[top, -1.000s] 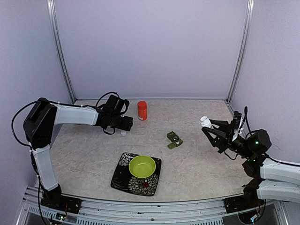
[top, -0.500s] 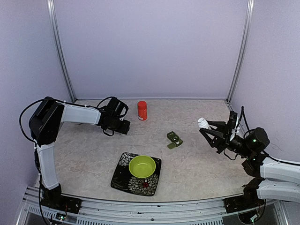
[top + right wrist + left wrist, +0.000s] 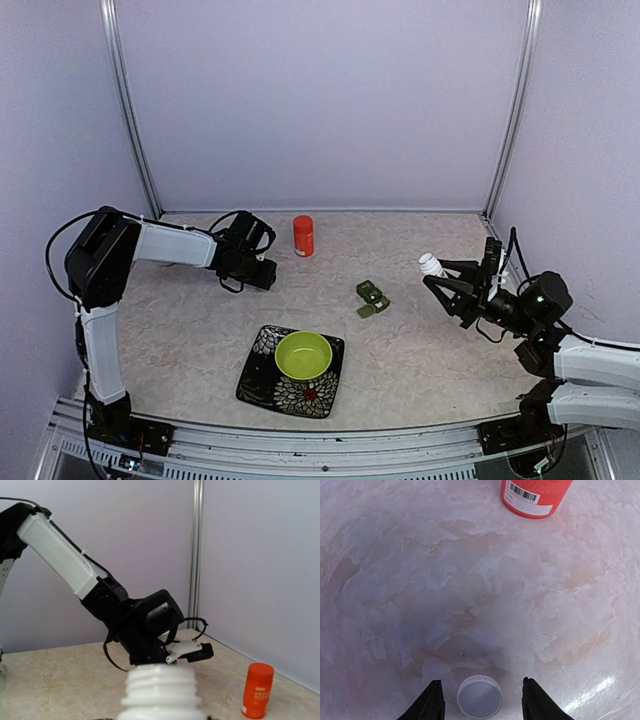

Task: Sort the pills into containers
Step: Pick up the lid of the pill bottle from the center of the board.

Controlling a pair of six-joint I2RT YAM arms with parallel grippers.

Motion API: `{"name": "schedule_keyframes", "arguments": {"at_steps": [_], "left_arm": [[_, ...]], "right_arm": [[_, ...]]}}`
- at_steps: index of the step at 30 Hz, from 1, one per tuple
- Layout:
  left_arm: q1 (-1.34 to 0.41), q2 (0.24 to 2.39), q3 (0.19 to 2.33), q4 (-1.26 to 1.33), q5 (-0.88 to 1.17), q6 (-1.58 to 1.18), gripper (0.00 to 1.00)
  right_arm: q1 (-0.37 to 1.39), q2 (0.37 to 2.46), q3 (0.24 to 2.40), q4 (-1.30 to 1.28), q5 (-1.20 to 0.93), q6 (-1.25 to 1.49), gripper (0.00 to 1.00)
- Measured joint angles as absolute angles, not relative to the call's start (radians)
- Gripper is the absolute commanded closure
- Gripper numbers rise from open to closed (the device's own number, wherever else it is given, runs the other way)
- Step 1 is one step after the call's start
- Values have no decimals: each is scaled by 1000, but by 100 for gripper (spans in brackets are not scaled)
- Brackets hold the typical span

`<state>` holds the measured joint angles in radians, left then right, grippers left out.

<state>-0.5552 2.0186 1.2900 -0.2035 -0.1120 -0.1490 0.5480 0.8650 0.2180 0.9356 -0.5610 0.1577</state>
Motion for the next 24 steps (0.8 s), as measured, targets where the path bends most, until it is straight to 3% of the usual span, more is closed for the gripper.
{"name": "schedule_keyframes", "arguments": {"at_steps": [24], "left_arm": [[-545,2025,1271,-203,-84,-152,55]], "right_arm": [[548,876,218,931,-561,158,100]]}}
